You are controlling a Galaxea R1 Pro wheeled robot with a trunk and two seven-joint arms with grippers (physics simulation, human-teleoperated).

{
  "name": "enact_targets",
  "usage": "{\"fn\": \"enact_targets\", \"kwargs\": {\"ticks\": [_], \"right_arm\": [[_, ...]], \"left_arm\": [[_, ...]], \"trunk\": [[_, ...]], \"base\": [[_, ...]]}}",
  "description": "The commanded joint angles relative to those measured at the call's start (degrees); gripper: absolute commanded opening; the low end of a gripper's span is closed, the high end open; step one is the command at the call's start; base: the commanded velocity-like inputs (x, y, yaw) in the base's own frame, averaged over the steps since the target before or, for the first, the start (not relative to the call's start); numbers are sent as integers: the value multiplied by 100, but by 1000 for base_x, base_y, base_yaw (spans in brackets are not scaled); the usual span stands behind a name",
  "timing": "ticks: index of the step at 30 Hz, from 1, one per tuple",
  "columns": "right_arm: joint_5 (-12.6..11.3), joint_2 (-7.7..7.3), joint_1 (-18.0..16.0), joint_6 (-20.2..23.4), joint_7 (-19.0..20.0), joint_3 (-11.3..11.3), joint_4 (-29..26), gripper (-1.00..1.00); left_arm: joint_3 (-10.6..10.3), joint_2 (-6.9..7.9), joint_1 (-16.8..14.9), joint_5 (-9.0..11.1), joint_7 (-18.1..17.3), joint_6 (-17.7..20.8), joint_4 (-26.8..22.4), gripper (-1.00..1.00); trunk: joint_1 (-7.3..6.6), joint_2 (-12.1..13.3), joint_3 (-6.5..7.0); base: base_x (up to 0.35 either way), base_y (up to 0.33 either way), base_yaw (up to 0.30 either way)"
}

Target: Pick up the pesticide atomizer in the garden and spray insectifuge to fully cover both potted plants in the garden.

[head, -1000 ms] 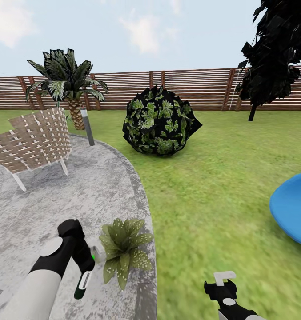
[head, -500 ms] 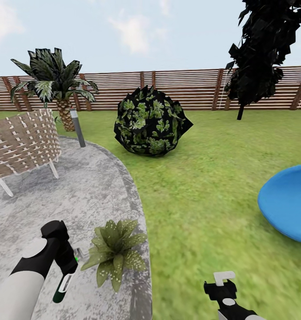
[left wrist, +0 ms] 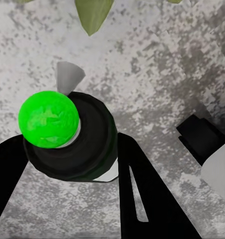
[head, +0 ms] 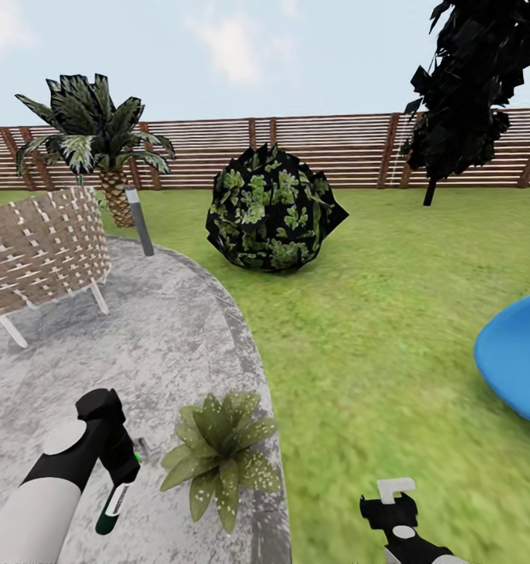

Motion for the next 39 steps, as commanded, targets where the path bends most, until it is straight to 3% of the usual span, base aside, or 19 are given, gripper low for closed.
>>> {"fn": "enact_targets", "kwargs": {"ticks": [1, 10, 15, 21, 29, 35, 39], "right_arm": [[-60, 1, -3, -17, -7, 49, 3, 100], [-61, 3, -3, -14, -9, 49, 3, 100], [-61, 10, -3, -14, -9, 49, 3, 100], [-61, 10, -3, -14, -10, 49, 3, 100], [-53, -6, -3, -22, -7, 49, 11, 100], [-44, -7, -3, -22, -6, 49, 12, 100], [-54, -1, -3, -15, -12, 49, 7, 100]], "left_arm": [[6, 5, -3, -42, -48, 47, -3, -100], [71, 159, 263, -32, -48, -40, 6, -100], [86, 366, 527, 44, -48, -45, 10, -100], [62, 295, 551, 59, -48, -35, 10, -100], [147, 370, 551, 67, -48, -66, 150, -100], [107, 120, 502, 96, -48, -129, 73, -100], [108, 84, 453, 111, -48, -129, 63, -100]], "trunk": [[-1, -2, -5], [-1, -2, -5], [-1, -2, -5], [-1, -2, -5], [-1, -2, -5], [-1, -2, -5], [-1, -2, -5]], "base": [[18, 16, -152], [2, 2, -131], [0, 0, -2], [0, 0, 0], [0, 0, 0], [0, 0, 0], [0, 0, 0]]}}
